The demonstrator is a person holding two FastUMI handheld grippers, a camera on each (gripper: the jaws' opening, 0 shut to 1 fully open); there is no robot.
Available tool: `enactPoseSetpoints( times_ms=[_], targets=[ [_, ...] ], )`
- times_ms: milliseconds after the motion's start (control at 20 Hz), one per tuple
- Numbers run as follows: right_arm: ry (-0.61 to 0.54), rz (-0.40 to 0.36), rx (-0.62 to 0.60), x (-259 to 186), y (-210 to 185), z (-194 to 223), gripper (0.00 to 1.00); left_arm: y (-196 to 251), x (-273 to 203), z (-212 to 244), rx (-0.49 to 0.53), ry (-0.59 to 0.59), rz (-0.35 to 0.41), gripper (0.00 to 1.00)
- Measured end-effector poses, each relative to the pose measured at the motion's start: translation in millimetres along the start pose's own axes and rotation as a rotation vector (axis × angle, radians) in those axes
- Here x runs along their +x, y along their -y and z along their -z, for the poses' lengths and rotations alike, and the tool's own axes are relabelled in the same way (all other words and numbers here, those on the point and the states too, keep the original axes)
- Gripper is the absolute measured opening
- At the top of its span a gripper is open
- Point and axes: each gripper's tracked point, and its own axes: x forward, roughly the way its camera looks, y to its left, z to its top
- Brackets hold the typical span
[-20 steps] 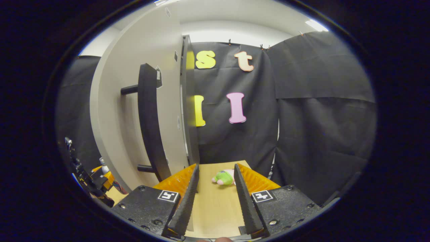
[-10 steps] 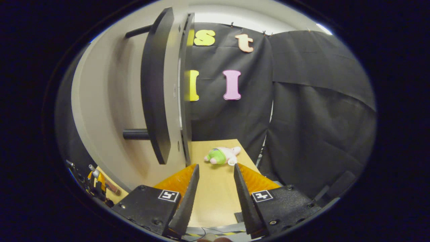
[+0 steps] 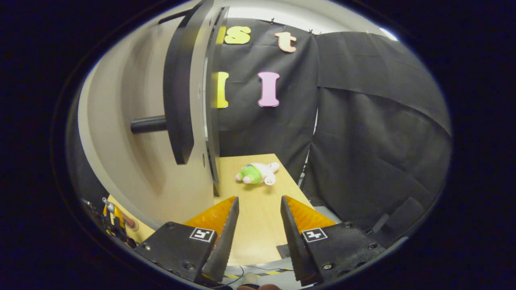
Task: Open the cabinet door with the right hand, grasp the bottle in the cabinet with the left hand and place it on the coaster, then close the cabinet door with the right hand.
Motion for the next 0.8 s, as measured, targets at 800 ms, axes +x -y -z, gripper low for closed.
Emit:
enactPoseSetpoints(
  times_ms=[800],
  targets=[
    [-0.036, -0.024, -0.016, 10.0, -1.6, 15.3, 0.65, -2.1, 0.7, 14.6, 0.050, -0.044, -0.033, 0.80]
  ],
)
